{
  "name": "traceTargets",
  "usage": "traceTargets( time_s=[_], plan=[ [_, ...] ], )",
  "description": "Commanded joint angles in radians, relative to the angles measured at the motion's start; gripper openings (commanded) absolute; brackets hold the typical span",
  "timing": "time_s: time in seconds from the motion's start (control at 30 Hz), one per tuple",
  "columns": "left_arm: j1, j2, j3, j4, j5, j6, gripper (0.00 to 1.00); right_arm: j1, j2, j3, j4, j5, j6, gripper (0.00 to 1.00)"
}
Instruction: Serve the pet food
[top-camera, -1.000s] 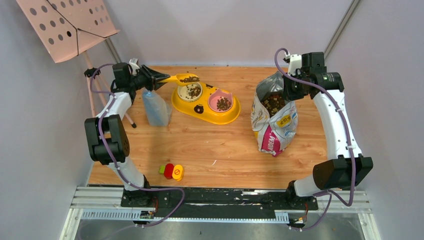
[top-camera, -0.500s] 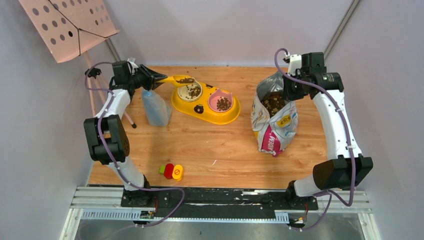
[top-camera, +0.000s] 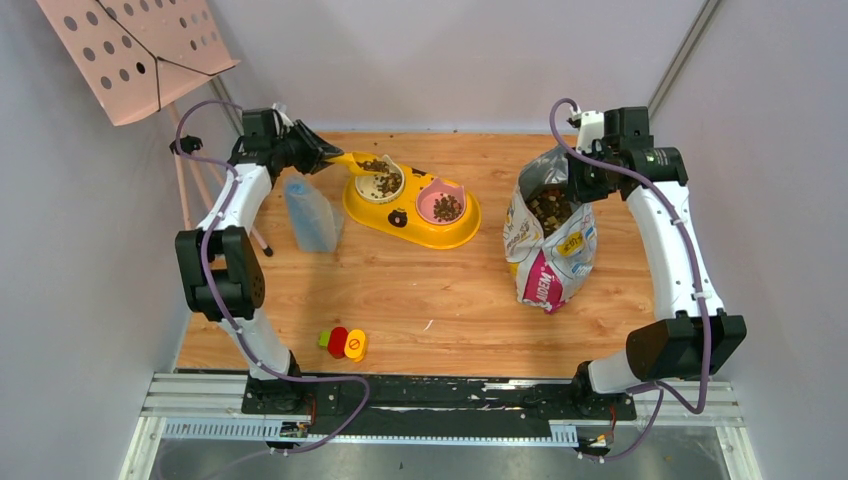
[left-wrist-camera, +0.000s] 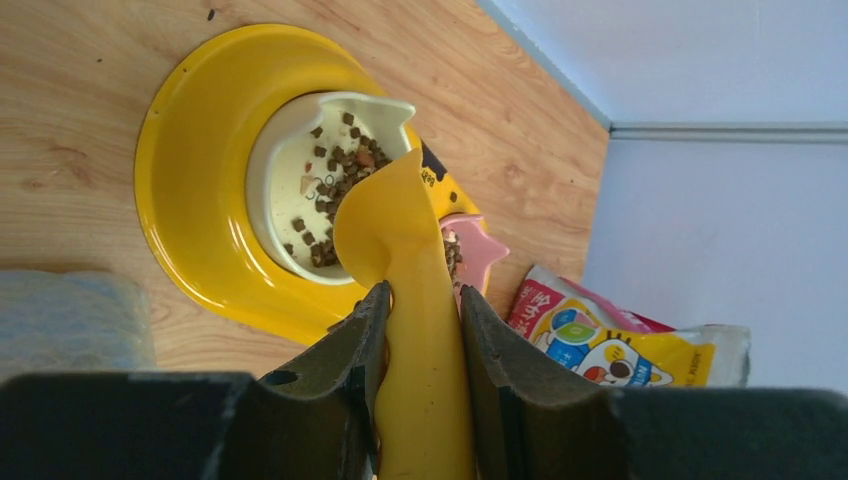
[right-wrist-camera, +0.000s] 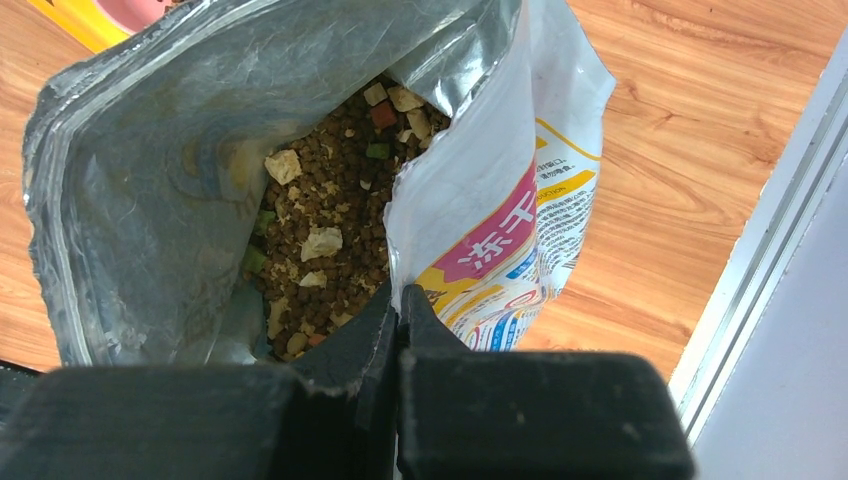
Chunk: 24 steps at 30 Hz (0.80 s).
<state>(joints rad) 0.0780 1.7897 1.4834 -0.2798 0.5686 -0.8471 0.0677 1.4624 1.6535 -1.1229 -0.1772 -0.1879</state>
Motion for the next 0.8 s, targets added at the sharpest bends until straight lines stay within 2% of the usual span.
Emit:
traceTargets(
  time_s=[0.0, 0.3, 0.57, 0.77],
  plan=[
    [-0.02, 0.002, 0.082, -0.061, -0.081, 0.104, 0.0, -0.007, -0.037, -0.01, 0.051, -0.022, 0.005, 0.0],
    [-0.053, 0.029, 0.16, -0.13, -0.158, 0.187, 0.0, -0.021, -0.051, -0.023, 0.051, -0.024, 0.007, 0.0],
    [-0.18, 0.053, 0.299, -0.208, -0.23, 0.416, 0.0, -0.026, -0.052, -0.019, 0.052, -0.028, 0.007, 0.0],
    [-0.268, 0.026, 0.394, -0.271, -0.346, 0.571, 0.0, -0.029, -0.053, -0.016, 0.054, -0.036, 0.008, 0.0]
  ],
)
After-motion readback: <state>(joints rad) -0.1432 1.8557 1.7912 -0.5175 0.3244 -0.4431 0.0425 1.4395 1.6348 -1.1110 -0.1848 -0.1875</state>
